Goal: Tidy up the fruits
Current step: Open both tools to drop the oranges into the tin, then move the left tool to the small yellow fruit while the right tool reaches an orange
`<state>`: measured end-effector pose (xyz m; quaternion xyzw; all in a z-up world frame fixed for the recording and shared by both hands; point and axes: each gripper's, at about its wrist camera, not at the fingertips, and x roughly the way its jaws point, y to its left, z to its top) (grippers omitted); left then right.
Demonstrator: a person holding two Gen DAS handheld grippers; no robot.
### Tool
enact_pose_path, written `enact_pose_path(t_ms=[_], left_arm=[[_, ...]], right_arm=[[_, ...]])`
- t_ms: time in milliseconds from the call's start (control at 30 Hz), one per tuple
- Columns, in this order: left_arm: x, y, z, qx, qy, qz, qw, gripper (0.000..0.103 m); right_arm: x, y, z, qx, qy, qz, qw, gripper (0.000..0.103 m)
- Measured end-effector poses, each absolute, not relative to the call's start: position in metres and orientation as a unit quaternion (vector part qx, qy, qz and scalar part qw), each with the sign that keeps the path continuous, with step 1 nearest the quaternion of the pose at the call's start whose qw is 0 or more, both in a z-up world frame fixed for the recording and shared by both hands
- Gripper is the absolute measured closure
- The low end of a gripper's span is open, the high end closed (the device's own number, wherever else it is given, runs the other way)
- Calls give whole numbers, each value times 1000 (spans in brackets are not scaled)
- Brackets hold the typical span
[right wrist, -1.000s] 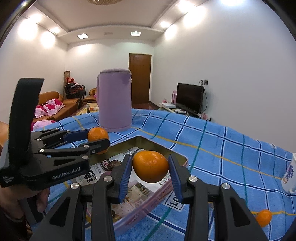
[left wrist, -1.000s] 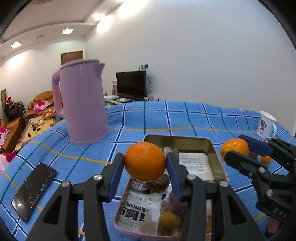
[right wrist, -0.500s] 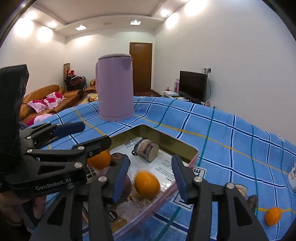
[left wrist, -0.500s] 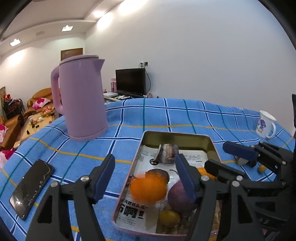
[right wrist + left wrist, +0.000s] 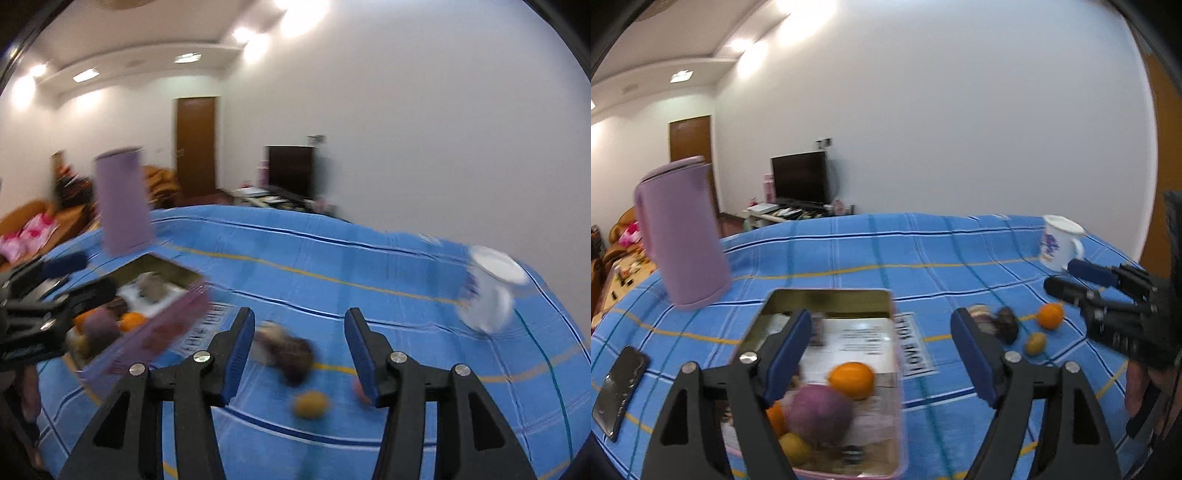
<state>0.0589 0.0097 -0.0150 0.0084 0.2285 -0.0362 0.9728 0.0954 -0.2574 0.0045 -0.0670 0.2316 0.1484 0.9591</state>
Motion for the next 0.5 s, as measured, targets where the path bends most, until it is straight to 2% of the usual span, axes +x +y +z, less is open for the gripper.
enact_pose_path(t_ms=[233,500], left_arm=[[75,-26,-25,18,254,-70,965,20],[90,-63,-36,47,271,-90,957,20]], right_arm=[[110,-304,-15,-53,274,103,955,50],[129,-305,-30,-46,322,115,938,51]])
